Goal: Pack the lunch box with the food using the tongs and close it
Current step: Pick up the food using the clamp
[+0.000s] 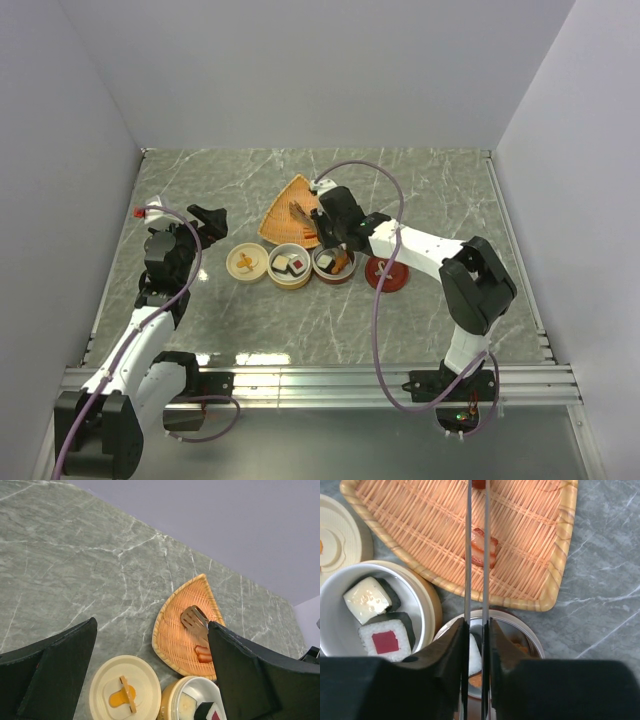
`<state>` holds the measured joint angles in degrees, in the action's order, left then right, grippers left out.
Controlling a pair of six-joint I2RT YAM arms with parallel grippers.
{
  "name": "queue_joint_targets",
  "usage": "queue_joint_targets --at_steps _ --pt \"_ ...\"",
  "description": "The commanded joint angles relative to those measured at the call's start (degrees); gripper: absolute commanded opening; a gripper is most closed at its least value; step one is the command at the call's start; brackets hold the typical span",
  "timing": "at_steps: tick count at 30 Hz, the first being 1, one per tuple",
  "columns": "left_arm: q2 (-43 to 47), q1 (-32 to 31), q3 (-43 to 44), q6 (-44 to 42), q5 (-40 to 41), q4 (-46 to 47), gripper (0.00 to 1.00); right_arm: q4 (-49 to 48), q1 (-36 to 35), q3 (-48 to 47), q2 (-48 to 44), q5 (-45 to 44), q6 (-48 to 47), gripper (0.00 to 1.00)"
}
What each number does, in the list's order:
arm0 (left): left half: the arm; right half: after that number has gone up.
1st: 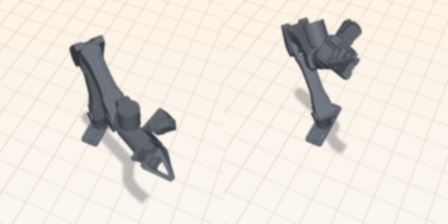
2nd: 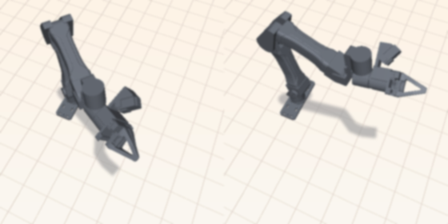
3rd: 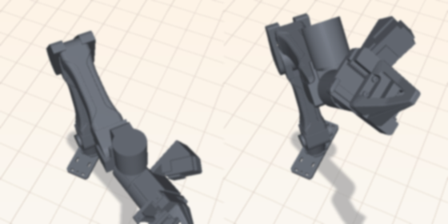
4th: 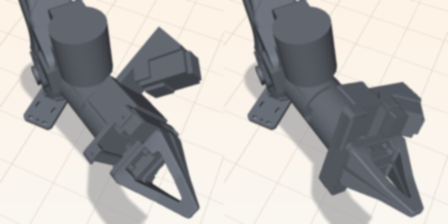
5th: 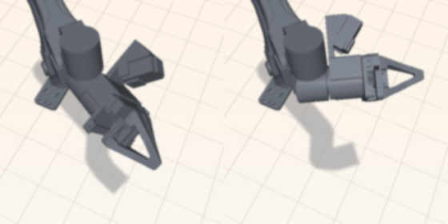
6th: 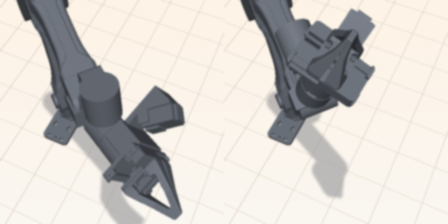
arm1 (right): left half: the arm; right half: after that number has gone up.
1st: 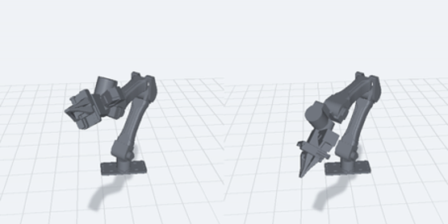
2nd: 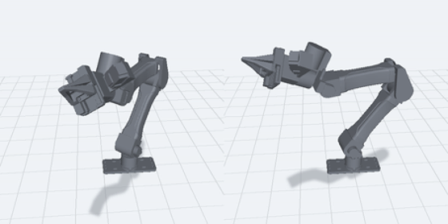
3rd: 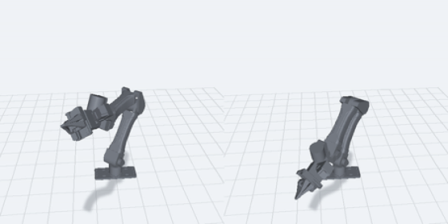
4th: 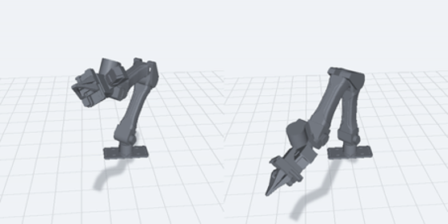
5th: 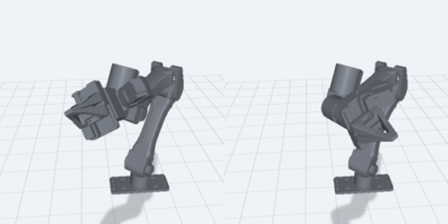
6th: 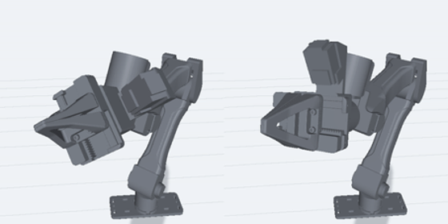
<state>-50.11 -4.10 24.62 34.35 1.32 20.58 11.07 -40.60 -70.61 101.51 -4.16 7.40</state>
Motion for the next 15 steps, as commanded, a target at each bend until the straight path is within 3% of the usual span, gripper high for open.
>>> queue_joint_targets --at_steps 1,3,9,15 --pt "0.01 -0.12 0.60 0.72 -0.88 2.98 0.99 -1.93 0.43 -2.34 -0.97 0.30 -0.54 0.22" --pt "0.01 -0.21 0.60 0.81 -0.80 2.98 0.99 -1.41 0.35 -2.60 -1.05 0.30 -0.54 0.17" --pt "0.27 -0.12 0.51 0.72 -0.80 2.98 0.99 -0.61 0.26 -0.59 -5.97 -1.11 0.69 0.14" --pt "-0.17 -0.12 0.51 0.81 -0.80 3.15 0.99 -0.44 -1.93 6.79 -19.31 -3.56 2.62 0.15"
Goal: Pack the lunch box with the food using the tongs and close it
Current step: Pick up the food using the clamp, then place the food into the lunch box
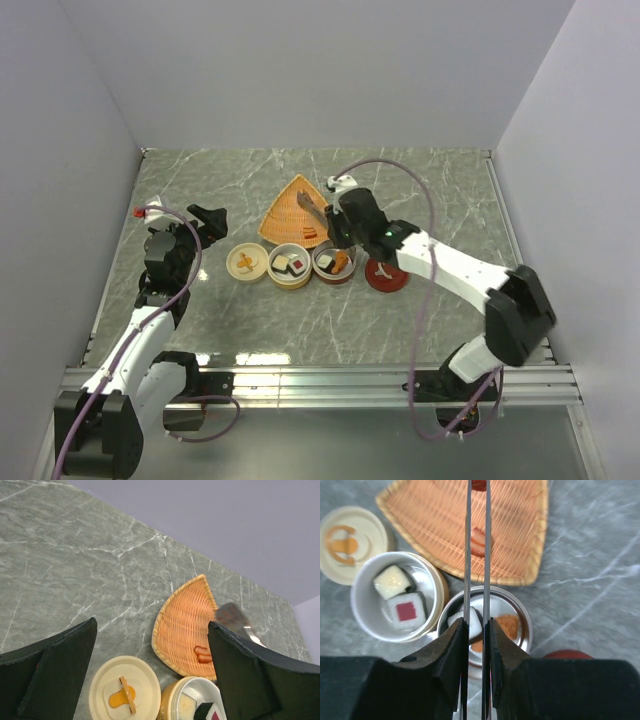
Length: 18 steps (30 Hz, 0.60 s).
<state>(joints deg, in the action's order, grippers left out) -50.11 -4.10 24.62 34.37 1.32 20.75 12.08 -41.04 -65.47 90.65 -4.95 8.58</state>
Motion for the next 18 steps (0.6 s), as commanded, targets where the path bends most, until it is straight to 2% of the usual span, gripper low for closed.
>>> queue_joint_targets --at_steps 1,4,9,14,18 --pt "-0.25 -0.12 0.51 0.79 -0.80 3.06 1.00 -0.92 -2.11 3.32 -9.87 -3.65 1.70 0.15" --pt "-0.52 -0.12 0.60 0.79 -0.80 3.24 1.00 0.58 -5.10 7.18 -16.28 -8.05 3.19 0.15" --pt "-0.78 -0.12 0.87 0.87 -1.85 2.98 1.00 4.96 -7.39 12.64 -27.25 -10.42 7.68 0.16" --pt "-0.43 -0.12 0.95 1.05 -1.50 2.28 1.00 11.64 -9.93 15.81 -33.60 -13.68 11.62 0.17" --pt "-0.25 -0.12 1.22 1.40 -1.50 1.66 1.00 13.32 -10.99 18.09 -37.29 -12.81 13.74 0.17"
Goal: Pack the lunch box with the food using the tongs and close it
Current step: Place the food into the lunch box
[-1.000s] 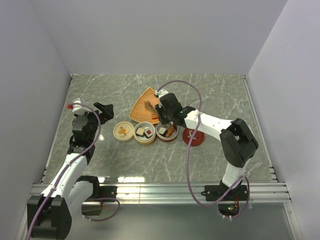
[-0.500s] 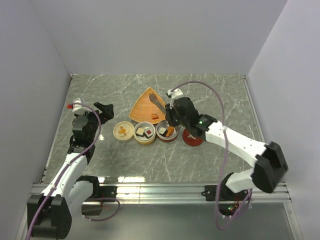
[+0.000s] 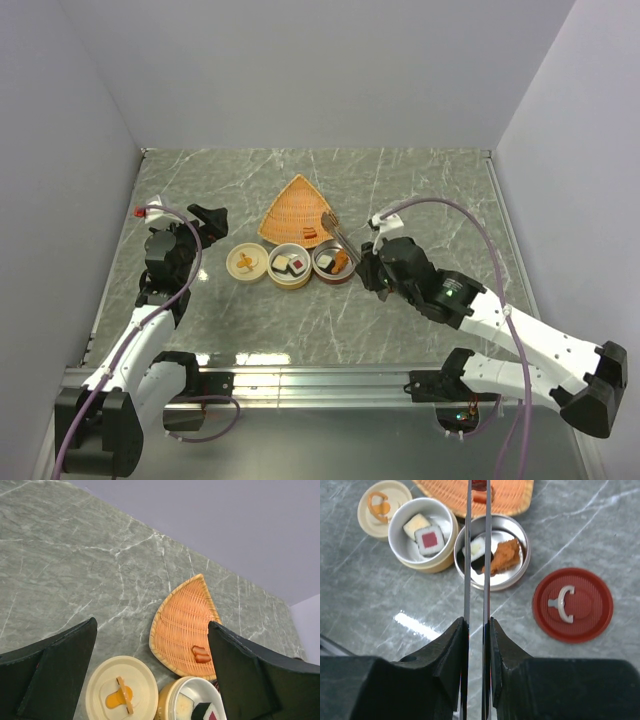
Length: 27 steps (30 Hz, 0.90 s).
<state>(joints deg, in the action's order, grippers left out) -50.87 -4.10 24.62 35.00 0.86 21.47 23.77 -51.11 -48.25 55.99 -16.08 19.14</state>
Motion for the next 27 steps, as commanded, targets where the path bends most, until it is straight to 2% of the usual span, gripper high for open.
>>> queue_joint_targets --at_steps 1,15,18,19,22,27 --pt "0.68 -0.12 1.22 0.94 -1.04 0.85 0.99 2.33 -1.01 1.75 -2.90 -1.07 3.97 0.17" --pt "0.95 -0.12 1.48 2.44 2.21 -0.38 0.99 4.36 -3.38 4.83 -2.03 -1.76 8.46 0.20" --pt "0.95 -0.12 1.31 2.79 3.18 -0.29 0.99 4.27 -3.38 4.31 -0.79 -2.47 8.37 0.25" --pt "0.95 -0.12 1.31 2.96 3.44 -0.38 0.99 4.44 -3.38 4.13 -0.36 -2.47 8.29 0.33" --pt "0.86 -0.12 1.39 3.40 4.06 -0.56 1.00 4.53 -3.38 3.69 0.88 -2.73 8.37 0.42" --pt "0.34 -0.12 1.74 3.14 3.09 -0.64 1.00 4.53 -3.38 3.69 0.53 -3.09 8.55 0.49"
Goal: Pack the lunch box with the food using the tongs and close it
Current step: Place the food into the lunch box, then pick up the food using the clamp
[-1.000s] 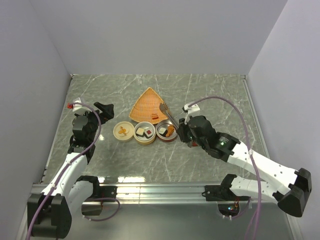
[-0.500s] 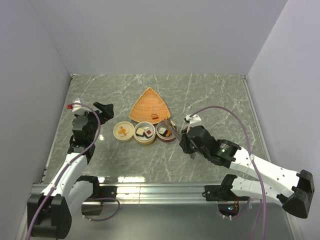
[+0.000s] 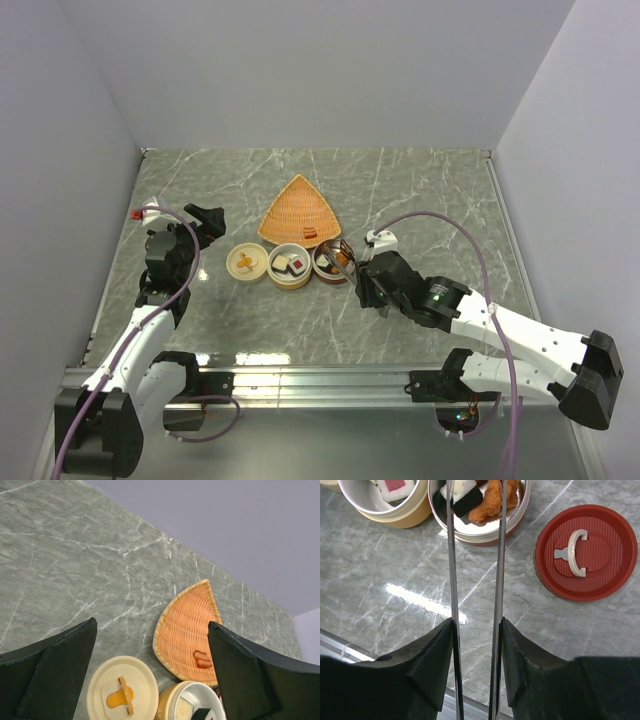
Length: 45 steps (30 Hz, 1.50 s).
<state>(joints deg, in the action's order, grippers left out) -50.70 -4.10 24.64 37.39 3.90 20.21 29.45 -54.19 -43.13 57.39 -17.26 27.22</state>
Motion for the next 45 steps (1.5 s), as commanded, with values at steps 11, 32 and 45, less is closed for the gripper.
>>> queue_joint_targets --at_steps 11,32,45 --pt "-0.72 -0.12 1.99 0.41 -0.74 0.89 0.99 -3.69 -0.04 -6.08 0.96 -2.96 -3.57 0.51" --pt "-5.02 -0.12 3.30 -0.21 -0.30 2.29 0.99 -5.99 10.60 -28.75 30.94 12.77 -16.50 0.50" --pt "-4.68 -0.12 3.31 -0.47 -0.04 2.12 1.00 8.24 11.21 -41.06 38.94 11.54 -19.05 0.49"
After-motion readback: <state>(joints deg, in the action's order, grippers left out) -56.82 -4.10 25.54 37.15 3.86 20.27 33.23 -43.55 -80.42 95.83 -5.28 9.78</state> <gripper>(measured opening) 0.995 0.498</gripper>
